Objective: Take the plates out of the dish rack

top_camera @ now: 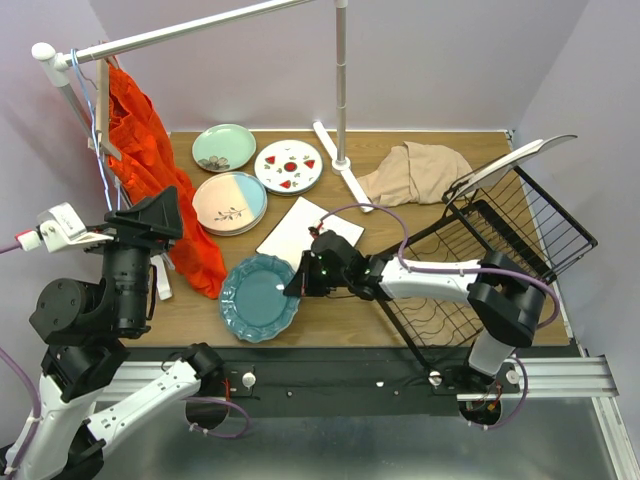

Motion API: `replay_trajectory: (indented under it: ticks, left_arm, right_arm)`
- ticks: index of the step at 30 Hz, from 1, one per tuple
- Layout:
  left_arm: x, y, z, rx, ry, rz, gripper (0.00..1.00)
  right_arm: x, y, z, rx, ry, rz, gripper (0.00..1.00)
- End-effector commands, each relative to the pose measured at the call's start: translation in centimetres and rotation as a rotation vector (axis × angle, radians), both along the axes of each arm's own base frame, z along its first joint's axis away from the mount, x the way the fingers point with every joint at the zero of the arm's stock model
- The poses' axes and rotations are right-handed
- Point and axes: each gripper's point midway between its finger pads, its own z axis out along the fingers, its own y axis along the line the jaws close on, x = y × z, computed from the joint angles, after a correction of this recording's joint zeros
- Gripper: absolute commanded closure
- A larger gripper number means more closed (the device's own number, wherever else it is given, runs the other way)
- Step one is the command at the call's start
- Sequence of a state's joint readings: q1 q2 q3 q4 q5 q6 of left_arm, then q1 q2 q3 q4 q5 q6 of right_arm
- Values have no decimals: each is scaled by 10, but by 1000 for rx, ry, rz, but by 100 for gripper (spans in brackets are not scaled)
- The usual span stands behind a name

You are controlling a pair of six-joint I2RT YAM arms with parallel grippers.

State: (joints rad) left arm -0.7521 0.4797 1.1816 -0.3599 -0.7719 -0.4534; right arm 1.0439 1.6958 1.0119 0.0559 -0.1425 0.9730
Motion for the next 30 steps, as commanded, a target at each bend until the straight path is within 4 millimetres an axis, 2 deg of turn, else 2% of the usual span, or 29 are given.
replay_trajectory:
  ticks: [1,4,10,15,25,30]
  left_arm:
    - [-3,-2,4,-21,-32,-24,31]
    - [-2,-4,4,-17,-34,-29,31]
    - [-1,-5,8,-17,-38,-29,31]
    - [-1,-6,10,-26,-48,-34,31]
    - [1,-11,5,-23,-44,-51,31]
    - [-1,-8,6,-30,-49,-45,31]
  right_arm:
    - [15,14,14,41,-48,-85,99]
    - [15,13,4,14,-44,-89,99]
    - [13,21,-4,-1,-43,-88,99]
    - [8,38,-14,-6,-13,-78,99]
    - [14,71,-22,24,23,-95,99]
    - [9,81,-40,28,63,-87,99]
